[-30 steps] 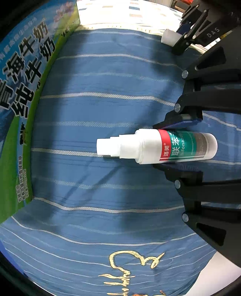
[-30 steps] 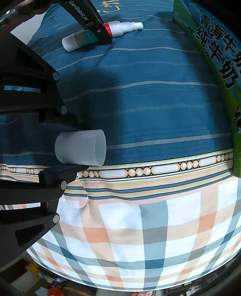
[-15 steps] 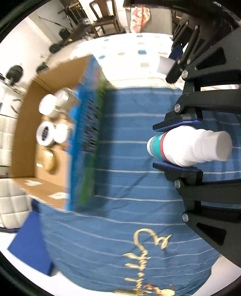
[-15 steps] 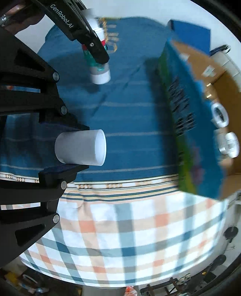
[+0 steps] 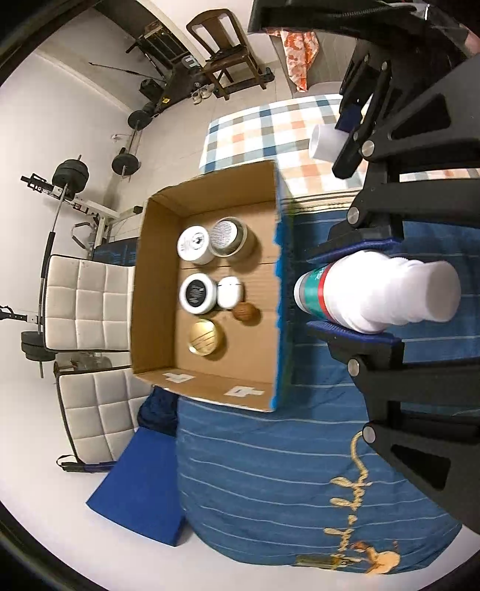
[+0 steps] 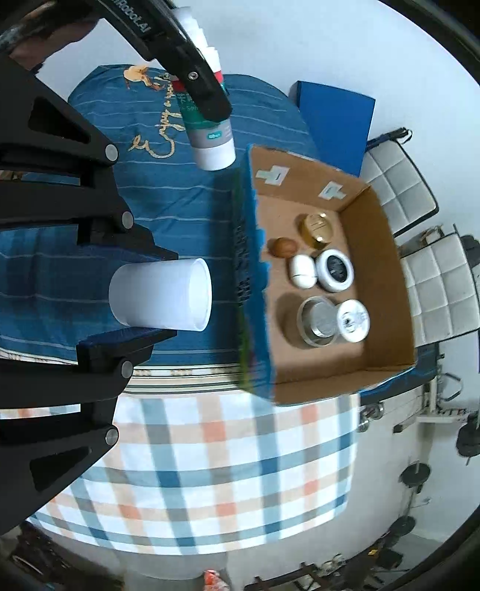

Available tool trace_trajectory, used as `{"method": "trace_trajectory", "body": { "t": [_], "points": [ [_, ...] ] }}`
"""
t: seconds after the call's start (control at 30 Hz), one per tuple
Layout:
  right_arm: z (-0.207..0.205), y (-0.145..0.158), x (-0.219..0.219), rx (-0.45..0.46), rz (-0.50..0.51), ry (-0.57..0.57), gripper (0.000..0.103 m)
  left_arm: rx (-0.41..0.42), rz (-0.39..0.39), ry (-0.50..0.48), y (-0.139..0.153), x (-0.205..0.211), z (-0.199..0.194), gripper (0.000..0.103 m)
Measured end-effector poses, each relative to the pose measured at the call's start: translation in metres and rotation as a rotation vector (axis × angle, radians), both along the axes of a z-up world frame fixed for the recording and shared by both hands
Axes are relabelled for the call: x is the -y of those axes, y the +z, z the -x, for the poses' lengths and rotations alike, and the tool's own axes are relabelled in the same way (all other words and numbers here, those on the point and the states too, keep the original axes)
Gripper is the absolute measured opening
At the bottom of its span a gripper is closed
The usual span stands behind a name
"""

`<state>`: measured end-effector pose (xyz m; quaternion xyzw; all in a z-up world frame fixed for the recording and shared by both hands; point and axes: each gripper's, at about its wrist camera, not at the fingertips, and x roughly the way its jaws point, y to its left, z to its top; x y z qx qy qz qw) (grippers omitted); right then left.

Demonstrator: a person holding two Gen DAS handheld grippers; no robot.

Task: Organize rigid objects
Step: 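Lift the spray bottle and frosted cup and carry both over the box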

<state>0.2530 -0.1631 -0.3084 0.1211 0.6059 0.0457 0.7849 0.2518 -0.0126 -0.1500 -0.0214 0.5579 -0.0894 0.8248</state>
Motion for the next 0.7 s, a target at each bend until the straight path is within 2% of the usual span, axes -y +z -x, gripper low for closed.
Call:
{"method": "trace_trajectory", "body": {
  "t": [0.17, 0.33, 0.53, 0.7],
  "points": [
    [-0.031, 0.016, 0.007, 0.041, 0.009, -0.008, 0.034, -0.027, -0.026, -0.012, -0.006, -0.008, -0.037, 0.030],
    [-0.072, 0.013, 0.020, 0.034, 0.026, -0.035, 0.034, -0.130, -0.022, 0.004, -0.031, -0.028, -0.083, 0.030],
    [-0.118, -0.026, 0.027, -0.056, 0.061, -0.063, 0.034, -0.290, -0.036, -0.002, -0.081, -0.038, -0.123, 0.030],
    [-0.143, -0.065, 0.029, -0.143, 0.079, -0.091, 0.034, -0.405, -0.091, -0.019, -0.129, -0.036, -0.147, 0.030]
  ]
}}
